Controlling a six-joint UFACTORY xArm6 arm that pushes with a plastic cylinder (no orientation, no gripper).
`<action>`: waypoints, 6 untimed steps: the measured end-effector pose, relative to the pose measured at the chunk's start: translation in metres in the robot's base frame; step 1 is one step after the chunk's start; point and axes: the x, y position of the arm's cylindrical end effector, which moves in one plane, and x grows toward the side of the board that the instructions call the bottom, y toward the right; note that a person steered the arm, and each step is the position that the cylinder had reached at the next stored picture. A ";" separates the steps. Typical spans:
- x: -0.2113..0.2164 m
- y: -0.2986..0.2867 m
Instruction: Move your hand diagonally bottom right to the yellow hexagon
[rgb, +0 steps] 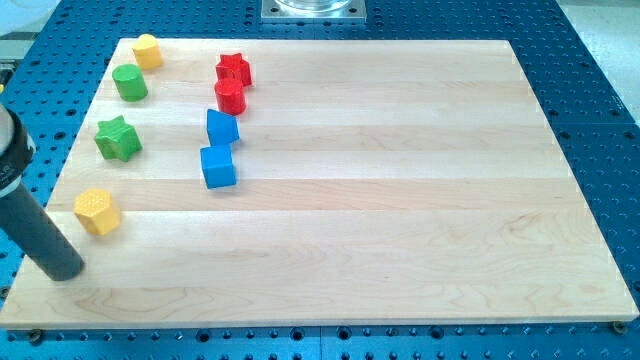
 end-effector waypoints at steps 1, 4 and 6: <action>0.000 0.000; 0.003 0.001; 0.018 0.015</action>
